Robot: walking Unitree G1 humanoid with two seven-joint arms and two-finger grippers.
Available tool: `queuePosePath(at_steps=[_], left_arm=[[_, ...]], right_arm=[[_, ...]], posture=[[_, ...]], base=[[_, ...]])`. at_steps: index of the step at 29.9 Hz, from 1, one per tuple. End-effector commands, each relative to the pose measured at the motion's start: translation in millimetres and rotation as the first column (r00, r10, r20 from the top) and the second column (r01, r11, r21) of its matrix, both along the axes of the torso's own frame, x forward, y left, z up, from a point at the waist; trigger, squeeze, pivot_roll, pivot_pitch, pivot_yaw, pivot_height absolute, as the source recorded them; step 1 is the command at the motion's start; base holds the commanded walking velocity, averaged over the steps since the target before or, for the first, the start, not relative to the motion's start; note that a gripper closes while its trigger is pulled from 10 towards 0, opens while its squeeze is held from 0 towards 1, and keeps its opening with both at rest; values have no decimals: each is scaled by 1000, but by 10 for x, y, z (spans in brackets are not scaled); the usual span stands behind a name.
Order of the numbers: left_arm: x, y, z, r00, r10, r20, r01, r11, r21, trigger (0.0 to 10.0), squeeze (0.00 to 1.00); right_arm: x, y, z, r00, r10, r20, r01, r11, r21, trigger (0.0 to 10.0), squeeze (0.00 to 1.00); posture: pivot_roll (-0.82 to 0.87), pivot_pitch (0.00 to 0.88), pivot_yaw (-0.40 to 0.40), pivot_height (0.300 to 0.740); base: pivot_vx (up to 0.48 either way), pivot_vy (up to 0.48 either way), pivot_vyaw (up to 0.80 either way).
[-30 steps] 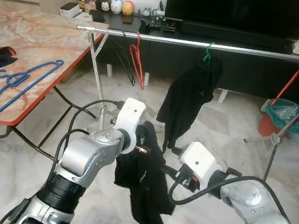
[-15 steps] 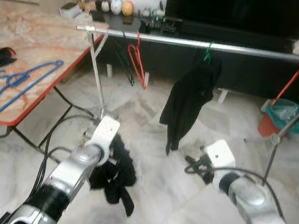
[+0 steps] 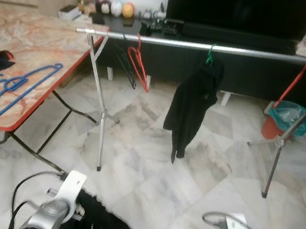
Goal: Hang hanger
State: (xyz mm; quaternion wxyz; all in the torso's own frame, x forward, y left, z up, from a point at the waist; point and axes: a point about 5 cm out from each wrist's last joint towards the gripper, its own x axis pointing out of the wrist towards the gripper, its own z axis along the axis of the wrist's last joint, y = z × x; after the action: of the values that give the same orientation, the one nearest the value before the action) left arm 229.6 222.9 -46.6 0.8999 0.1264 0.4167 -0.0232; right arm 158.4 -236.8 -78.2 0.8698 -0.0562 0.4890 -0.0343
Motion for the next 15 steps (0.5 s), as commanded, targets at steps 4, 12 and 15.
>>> queuePosePath(at_steps=[4,12,15], left_arm=[[-270,219,-136,996,77,-52,-75,996,50,10000,0],[-520,524,-183,952,301,-60,-297,952,69,10000,0],[-576,620,-174,927,371,-51,-366,927,78,10000,0]], right_arm=[[-279,20,-156,994,-97,-48,97,995,9,10000,0],[-368,26,-203,988,-144,-57,144,990,-1,10000,0],[-372,36,-208,986,-155,-55,155,988,3,10000,0]], posture=[[-6,12,28,740],[-11,0,34,740],[-6,0,33,740]], base=[[0,0,0],[0,0,0],[0,0,0]])
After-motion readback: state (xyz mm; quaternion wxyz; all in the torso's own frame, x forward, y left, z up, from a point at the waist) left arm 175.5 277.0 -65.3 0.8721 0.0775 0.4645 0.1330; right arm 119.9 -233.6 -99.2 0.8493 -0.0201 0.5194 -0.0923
